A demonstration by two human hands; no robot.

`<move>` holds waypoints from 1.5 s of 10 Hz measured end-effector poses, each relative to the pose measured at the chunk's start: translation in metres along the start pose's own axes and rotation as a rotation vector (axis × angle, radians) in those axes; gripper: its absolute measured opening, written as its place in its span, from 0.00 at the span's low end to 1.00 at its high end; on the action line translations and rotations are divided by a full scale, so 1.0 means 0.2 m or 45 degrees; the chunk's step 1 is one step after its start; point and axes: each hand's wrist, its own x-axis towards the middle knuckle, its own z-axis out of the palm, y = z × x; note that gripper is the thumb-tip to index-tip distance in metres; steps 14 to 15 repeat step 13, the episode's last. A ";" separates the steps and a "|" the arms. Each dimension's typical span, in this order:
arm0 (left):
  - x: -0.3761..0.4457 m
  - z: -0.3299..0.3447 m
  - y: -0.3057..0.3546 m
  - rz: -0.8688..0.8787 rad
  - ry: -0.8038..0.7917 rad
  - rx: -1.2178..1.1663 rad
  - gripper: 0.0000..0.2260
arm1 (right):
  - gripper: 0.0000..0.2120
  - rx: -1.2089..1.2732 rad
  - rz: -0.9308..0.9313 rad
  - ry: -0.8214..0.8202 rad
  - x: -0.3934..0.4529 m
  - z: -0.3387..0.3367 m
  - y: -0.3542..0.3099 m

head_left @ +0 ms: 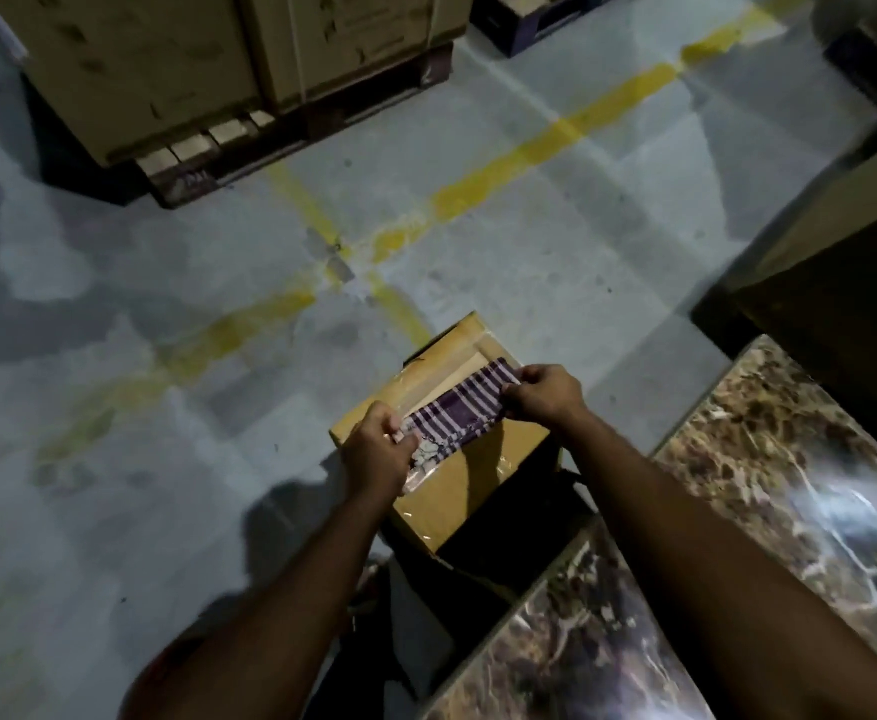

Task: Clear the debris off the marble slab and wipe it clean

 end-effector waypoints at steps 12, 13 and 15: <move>0.05 0.11 0.10 0.977 -0.544 1.275 0.26 | 0.28 -1.346 -0.784 -0.093 -0.11 0.01 0.07; -0.18 0.05 0.24 1.181 -0.370 1.091 0.25 | 0.28 -1.172 -0.775 0.097 -0.39 -0.11 0.16; -0.18 0.05 0.24 1.181 -0.370 1.091 0.25 | 0.28 -1.172 -0.775 0.097 -0.39 -0.11 0.16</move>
